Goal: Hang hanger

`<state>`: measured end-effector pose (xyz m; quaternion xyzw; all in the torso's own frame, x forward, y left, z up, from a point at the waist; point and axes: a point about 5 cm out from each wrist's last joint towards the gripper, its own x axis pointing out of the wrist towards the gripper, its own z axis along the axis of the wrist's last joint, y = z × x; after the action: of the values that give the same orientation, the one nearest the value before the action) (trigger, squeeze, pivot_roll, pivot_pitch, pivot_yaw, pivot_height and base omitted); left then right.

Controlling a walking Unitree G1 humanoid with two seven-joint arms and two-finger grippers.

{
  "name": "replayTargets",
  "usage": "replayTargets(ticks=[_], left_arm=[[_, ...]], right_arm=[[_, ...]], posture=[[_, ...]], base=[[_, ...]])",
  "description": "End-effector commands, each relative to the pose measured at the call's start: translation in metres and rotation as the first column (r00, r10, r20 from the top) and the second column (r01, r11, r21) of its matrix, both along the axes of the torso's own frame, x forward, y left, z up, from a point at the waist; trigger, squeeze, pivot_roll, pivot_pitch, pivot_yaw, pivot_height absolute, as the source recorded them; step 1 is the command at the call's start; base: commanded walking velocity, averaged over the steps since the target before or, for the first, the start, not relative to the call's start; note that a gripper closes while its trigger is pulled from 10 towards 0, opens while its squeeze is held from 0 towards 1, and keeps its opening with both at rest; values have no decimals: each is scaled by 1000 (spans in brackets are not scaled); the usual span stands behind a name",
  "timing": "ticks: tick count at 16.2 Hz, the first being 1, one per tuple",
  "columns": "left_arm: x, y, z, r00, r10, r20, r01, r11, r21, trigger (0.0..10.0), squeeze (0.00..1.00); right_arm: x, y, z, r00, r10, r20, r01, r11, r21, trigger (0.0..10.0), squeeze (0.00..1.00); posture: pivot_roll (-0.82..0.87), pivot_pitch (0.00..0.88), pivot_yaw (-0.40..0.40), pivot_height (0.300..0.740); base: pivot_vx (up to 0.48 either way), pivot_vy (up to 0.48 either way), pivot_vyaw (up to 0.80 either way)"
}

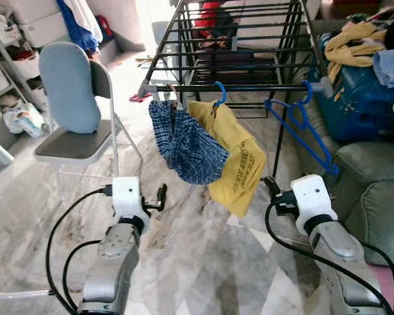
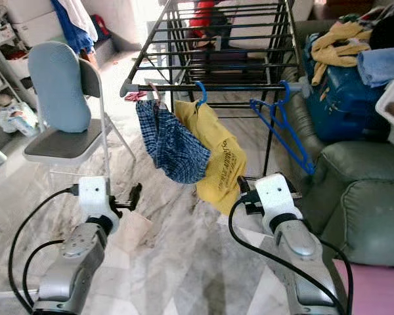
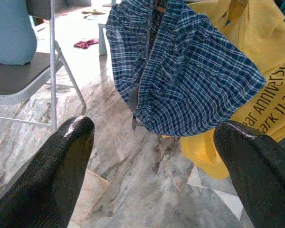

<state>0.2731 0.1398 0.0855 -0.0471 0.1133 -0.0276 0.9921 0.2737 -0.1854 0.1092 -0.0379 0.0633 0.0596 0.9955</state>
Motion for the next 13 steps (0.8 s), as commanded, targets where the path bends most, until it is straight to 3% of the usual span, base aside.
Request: replayTargets(ticks=[1, 6, 13], left_arm=[[-3, 13, 0, 999, 49, 10, -49, 999, 24, 10000, 0], [-17, 30, -6, 999, 54, -6, -54, 998, 34, 10000, 0], [-15, 27, -7, 1000, 24, -6, -23, 999, 37, 10000, 0]], right_arm=[[0, 4, 3, 1000, 16, 20, -16, 1000, 3, 10000, 0], [-2, 7, -2, 1000, 21, 12, -21, 1000, 4, 10000, 0], [2, 7, -4, 1000, -26, 14, 26, 1000, -9, 10000, 0]], posture=[[-161, 0, 75, 740], [-137, 0, 73, 740], [-143, 0, 76, 740]], base=[[0, 0, 0], [0, 0, 0], [0, 0, 0]])
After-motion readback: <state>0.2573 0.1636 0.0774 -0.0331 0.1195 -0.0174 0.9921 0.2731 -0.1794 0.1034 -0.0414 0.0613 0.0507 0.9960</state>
